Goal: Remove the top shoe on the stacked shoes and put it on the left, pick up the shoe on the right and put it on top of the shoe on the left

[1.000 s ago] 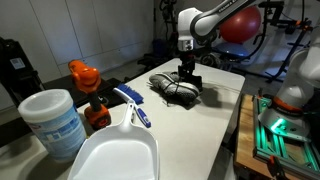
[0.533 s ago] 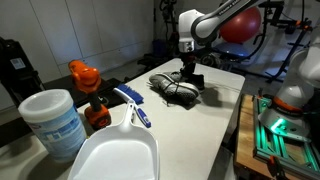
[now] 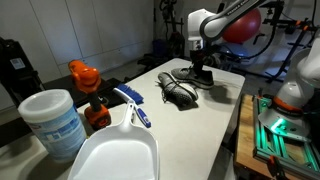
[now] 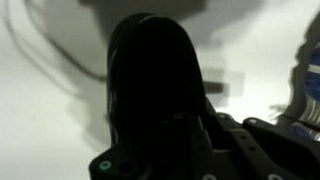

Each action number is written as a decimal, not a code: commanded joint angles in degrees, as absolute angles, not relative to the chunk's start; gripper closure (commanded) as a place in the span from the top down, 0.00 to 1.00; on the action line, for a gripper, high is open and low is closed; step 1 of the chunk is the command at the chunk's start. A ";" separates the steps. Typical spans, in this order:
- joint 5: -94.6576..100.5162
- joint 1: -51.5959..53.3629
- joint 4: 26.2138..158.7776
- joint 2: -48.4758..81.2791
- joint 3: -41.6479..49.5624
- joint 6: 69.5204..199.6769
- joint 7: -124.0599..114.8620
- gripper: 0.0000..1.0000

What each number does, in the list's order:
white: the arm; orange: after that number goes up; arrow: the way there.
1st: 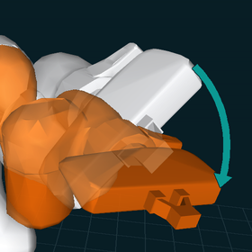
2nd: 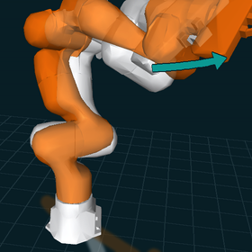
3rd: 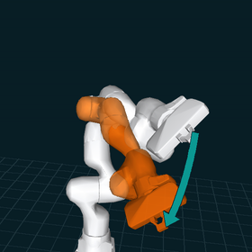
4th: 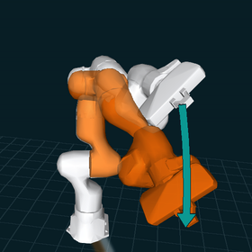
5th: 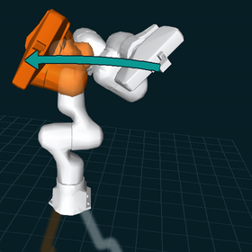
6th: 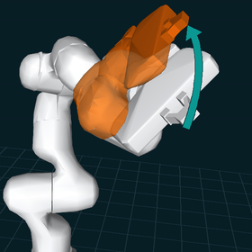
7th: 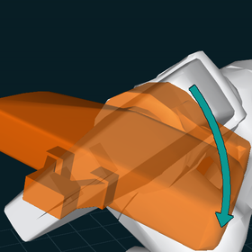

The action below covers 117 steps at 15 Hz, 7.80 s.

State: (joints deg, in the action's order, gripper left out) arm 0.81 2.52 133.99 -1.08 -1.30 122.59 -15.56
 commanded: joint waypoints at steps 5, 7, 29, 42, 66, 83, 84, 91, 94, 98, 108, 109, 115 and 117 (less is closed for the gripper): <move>5.46 -1.27 143.14 -7.98 0.51 129.64 -17.76 0.02; 6.04 -2.29 145.87 -10.42 0.93 133.36 -18.05 0.02; -3.83 4.98 129.95 -17.41 -10.27 114.62 -20.10 1.00; -1.48 8.30 120.73 0.40 -12.59 111.70 -30.01 1.00; 13.63 16.98 111.67 17.37 -12.04 114.98 -61.19 1.00; 13.81 18.27 112.47 10.67 -11.83 104.14 -58.96 0.18; 15.64 18.39 113.31 8.98 -12.02 105.41 -58.55 0.12; 18.20 17.32 118.63 3.59 -12.68 113.41 -51.41 0.02; 20.82 16.79 122.38 2.34 -12.54 116.64 -48.14 0.02; 24.23 15.80 127.21 1.16 -12.04 120.51 -46.65 0.02; 24.67 14.07 131.73 -4.74 -12.46 120.84 -44.20 0.64; 24.92 14.05 131.80 -5.95 -12.69 120.20 -44.07 0.71; 24.12 13.34 129.95 -7.48 -14.01 118.20 -44.74 0.87; 24.11 13.30 130.47 -7.89 -14.07 118.19 -44.73 0.86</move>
State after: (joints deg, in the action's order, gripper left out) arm 24.35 14.55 130.57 -7.87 -12.83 118.26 -44.92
